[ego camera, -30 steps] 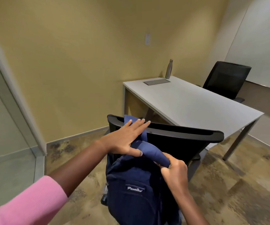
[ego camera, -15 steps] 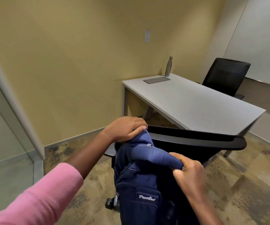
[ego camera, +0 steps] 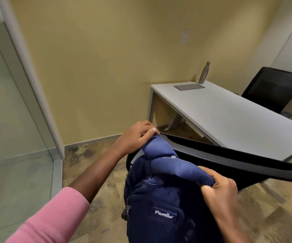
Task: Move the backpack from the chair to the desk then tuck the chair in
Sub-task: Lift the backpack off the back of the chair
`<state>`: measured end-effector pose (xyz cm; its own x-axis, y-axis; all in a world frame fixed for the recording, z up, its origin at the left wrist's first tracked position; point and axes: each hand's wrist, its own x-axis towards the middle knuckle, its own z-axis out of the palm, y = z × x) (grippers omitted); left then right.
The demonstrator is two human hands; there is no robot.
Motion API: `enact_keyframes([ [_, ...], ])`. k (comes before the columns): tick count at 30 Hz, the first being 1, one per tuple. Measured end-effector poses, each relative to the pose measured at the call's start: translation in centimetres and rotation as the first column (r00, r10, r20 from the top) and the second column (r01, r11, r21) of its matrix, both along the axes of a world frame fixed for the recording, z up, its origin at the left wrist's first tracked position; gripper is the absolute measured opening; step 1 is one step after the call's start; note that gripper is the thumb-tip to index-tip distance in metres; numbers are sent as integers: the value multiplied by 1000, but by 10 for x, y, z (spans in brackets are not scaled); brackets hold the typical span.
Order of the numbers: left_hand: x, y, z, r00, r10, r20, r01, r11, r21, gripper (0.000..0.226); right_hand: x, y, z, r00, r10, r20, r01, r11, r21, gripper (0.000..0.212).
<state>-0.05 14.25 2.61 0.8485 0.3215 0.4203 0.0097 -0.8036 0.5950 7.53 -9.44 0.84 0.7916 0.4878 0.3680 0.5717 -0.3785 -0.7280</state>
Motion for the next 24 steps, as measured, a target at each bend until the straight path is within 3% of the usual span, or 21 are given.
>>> enact_keyframes([
  [4,-28,-12,-28,996,45,72,-37,992,-117,50,-4,8,-4,998,59,23,-59,998,20,60],
  [7,-54,-22,-59,997,56,61,-51,996,-75,54,-4,13,-7,998,48,-35,-48,999,5,52],
  [9,-69,-28,-77,997,79,20,-77,995,-64,68,-9,17,-6,996,62,-63,-62,998,4,46],
  [12,-82,-33,-97,991,131,32,-132,989,68,93,-21,23,0,993,103,-58,-102,994,29,39],
  [15,-88,-40,-109,974,210,84,-222,958,181,101,-28,26,4,991,115,-73,-113,993,35,38],
  [20,-82,-50,-111,895,397,204,-405,914,0,96,-40,32,14,980,166,-111,-161,986,52,40],
  [24,-73,-53,-96,844,476,248,-449,879,-158,67,-39,36,19,971,154,-182,-139,986,90,38],
])
